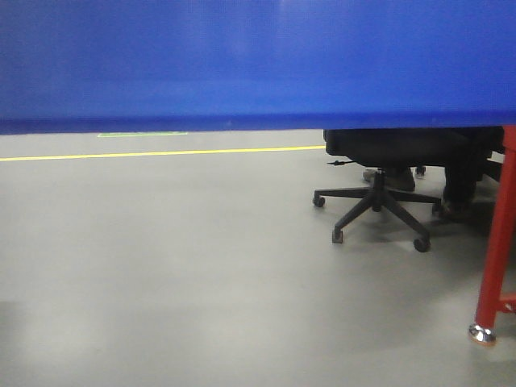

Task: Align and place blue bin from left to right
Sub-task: 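Carry the blue bin in both grippers while driving across the floor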

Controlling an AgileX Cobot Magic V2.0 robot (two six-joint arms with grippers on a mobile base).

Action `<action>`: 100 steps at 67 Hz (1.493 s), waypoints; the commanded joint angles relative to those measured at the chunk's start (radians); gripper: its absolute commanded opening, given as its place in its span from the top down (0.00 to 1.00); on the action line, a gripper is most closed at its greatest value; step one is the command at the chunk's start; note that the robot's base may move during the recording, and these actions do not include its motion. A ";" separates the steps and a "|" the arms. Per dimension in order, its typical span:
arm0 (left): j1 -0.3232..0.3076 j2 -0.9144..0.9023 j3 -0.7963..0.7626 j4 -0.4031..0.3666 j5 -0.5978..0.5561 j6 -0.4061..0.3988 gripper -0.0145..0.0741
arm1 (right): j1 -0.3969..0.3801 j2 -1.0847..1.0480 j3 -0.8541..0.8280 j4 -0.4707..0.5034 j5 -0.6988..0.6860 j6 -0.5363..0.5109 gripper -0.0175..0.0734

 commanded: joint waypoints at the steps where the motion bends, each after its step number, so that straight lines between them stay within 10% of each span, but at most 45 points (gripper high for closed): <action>1: -0.014 -0.005 -0.018 0.004 -0.097 0.000 0.96 | 0.009 -0.010 -0.019 -0.005 -0.140 -0.006 0.90; 100: -0.014 -0.005 -0.018 0.004 -0.097 0.000 0.96 | 0.009 -0.010 -0.019 -0.005 -0.148 -0.006 0.90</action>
